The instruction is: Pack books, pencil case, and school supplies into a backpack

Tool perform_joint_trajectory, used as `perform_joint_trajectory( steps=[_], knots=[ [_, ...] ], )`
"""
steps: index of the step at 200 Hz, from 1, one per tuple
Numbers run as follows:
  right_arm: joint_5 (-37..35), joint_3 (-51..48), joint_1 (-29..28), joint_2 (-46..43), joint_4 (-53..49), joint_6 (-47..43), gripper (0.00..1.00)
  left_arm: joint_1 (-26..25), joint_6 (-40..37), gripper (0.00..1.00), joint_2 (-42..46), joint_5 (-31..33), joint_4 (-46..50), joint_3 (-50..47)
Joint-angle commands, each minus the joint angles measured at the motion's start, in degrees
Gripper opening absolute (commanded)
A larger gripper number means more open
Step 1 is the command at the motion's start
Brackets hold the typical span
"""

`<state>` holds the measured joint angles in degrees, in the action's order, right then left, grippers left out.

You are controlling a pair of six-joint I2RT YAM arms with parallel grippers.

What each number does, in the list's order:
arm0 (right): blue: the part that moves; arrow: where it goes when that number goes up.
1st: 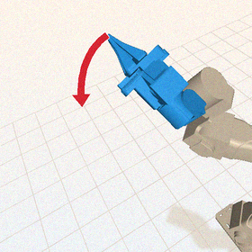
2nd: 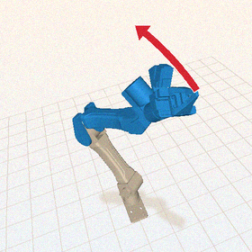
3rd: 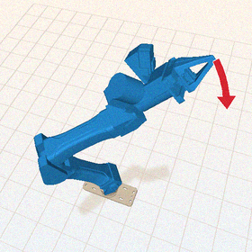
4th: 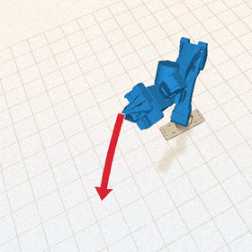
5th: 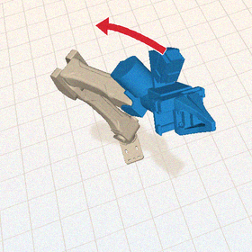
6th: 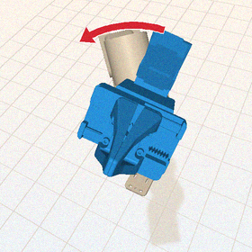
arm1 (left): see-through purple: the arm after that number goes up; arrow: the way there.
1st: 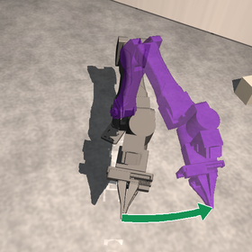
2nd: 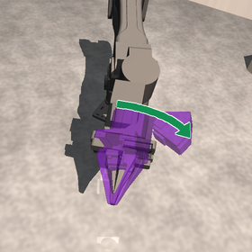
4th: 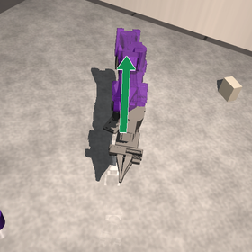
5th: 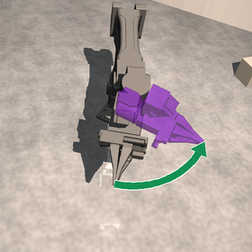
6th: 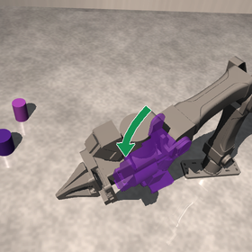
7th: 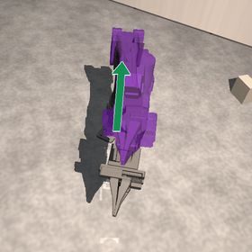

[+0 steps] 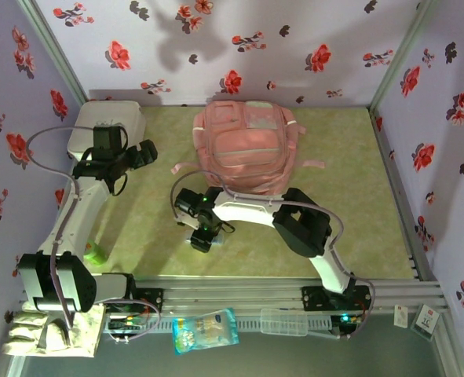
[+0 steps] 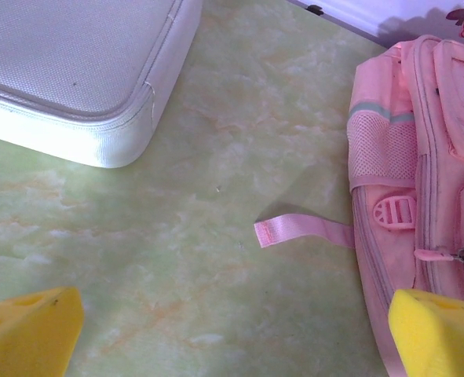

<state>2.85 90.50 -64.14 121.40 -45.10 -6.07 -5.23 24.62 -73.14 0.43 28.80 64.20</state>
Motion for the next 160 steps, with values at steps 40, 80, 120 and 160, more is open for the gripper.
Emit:
perform_joint_trajectory(
  steps=[40, 80, 120, 160],
  knots=[
    [-8.7, 2.4, -0.5, 2.8, -2.8, -0.8, 0.62, 0.7, -0.1, 1.00, 0.6, -0.3, 0.1, -0.7],
    [-8.2, 2.3, -0.6, 2.2, -2.2, -0.6, 0.54, 0.7, 0.0, 1.00, 0.3, -0.5, 0.0, -0.7],
    [-9.6, 1.8, -0.3, -1.1, -0.4, 1.0, 0.50, 0.7, -0.7, 1.00, 0.7, -2.3, -1.1, -1.1],
    [-9.8, -1.3, 1.4, -7.4, 3.6, 4.9, 0.51, 0.6, -0.8, 1.00, -0.2, -5.7, -1.9, -0.5]
  ],
)
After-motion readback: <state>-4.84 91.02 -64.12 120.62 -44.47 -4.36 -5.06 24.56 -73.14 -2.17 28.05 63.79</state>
